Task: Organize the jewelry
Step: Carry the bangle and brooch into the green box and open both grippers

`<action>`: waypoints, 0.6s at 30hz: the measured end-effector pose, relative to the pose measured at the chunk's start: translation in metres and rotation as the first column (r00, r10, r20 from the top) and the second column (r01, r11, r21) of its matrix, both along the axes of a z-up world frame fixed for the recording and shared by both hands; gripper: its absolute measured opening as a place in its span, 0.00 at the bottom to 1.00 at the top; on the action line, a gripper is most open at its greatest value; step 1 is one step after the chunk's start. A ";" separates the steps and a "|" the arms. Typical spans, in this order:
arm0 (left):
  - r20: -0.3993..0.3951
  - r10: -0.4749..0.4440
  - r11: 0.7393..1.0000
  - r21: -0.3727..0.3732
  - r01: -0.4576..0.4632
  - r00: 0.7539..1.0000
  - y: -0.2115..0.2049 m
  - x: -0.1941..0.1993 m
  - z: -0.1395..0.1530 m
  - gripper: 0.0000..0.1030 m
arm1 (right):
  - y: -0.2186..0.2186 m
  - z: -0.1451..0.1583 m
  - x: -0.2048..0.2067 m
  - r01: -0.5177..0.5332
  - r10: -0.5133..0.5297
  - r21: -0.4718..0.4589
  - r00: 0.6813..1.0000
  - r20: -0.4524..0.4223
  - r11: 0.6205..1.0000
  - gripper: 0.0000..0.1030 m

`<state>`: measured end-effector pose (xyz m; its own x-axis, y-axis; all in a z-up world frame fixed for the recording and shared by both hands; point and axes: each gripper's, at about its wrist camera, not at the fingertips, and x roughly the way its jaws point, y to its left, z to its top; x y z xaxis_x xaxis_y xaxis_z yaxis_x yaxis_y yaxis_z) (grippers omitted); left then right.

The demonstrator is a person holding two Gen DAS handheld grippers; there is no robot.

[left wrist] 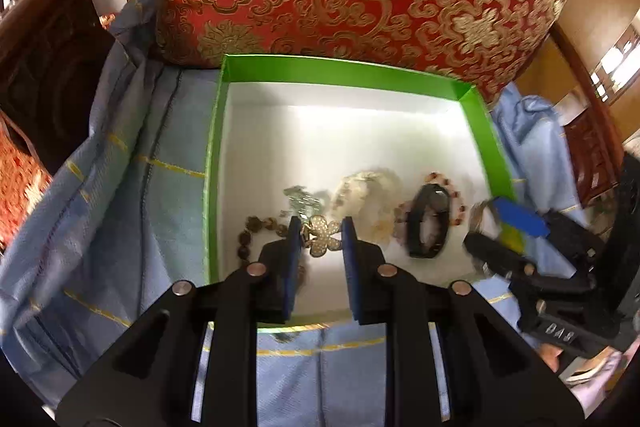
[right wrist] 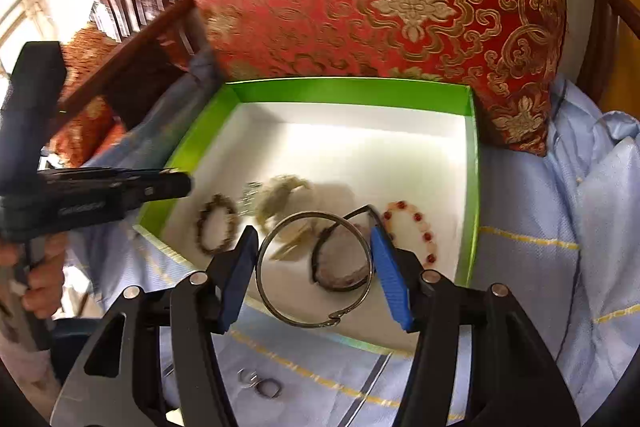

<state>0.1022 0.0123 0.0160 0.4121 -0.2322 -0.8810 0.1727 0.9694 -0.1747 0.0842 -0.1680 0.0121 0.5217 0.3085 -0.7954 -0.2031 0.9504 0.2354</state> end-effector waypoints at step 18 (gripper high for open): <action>-0.019 -0.119 0.992 -0.034 0.118 0.993 0.000 -0.054 -0.002 0.55 | 0.019 -0.011 -0.073 -0.253 0.253 0.038 0.967 -0.007 0.967 0.57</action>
